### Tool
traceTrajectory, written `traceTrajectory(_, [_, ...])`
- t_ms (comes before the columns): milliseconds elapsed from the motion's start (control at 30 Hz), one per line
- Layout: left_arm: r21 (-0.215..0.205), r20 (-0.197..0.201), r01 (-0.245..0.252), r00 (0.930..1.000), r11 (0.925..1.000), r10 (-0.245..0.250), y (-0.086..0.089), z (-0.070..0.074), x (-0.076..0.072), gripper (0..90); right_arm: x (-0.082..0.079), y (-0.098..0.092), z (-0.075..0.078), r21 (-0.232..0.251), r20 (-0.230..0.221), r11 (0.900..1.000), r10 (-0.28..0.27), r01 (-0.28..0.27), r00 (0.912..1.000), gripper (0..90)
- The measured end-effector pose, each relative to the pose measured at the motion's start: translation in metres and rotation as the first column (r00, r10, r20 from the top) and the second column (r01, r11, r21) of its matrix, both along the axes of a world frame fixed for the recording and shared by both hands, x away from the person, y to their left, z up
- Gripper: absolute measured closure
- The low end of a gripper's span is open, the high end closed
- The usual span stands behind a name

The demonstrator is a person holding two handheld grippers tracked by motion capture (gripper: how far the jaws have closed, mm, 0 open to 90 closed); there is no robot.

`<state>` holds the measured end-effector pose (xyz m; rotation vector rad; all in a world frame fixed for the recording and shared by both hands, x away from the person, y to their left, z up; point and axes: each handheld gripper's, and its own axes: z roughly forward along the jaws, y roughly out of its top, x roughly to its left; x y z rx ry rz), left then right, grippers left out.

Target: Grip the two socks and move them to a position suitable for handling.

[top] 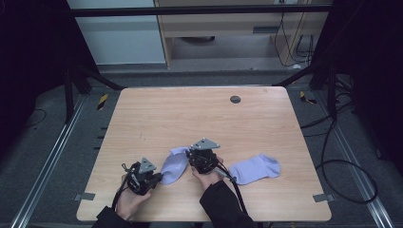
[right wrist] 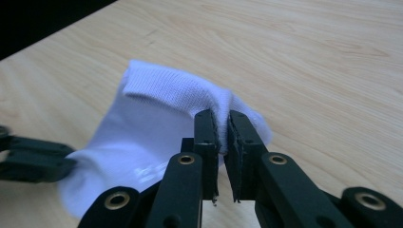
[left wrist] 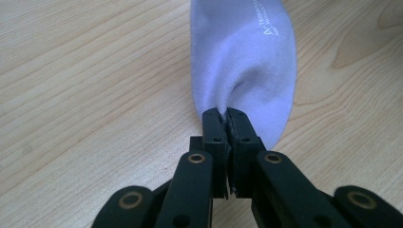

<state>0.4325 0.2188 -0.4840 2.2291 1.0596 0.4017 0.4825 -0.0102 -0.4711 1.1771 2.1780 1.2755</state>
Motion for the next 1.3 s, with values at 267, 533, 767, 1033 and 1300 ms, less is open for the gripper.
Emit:
traceTrajectory(267, [0.011,-0.015,0.002,0.9999,0.9999,-0.001,0.001,-0.001,0.003,87.3,0.005,-0.001,-0.003,-0.013,0.026,0.999,-0.043,0.043,0.9987,82.0])
traceTrajectory(533, [0.017,-0.012,0.000,0.9999,0.9999,0.000,0.001,0.000,0.005,87.3,0.010,-0.005,-0.002,-0.017,0.016,0.998,-0.057,0.057,0.9982,83.4])
traceTrajectory(767, [0.019,-0.014,-0.010,0.9999,0.9998,0.011,0.002,0.000,0.008,87.0,0.019,-0.009,-0.007,-0.024,-0.009,0.996,-0.082,0.082,0.9966,79.8])
traceTrajectory(1033, [0.016,0.026,-0.069,0.9973,0.9975,0.069,0.009,-0.003,0.013,72.0,0.019,-0.014,-0.002,-0.003,0.062,0.995,-0.101,0.101,0.9930,64.8])
traceTrajectory(1300, [-0.058,0.066,-0.143,0.9870,0.9880,0.147,0.013,0.005,0.005,55.5,0.025,-0.020,-0.006,-0.033,0.026,0.997,-0.073,0.074,0.9970,63.4])
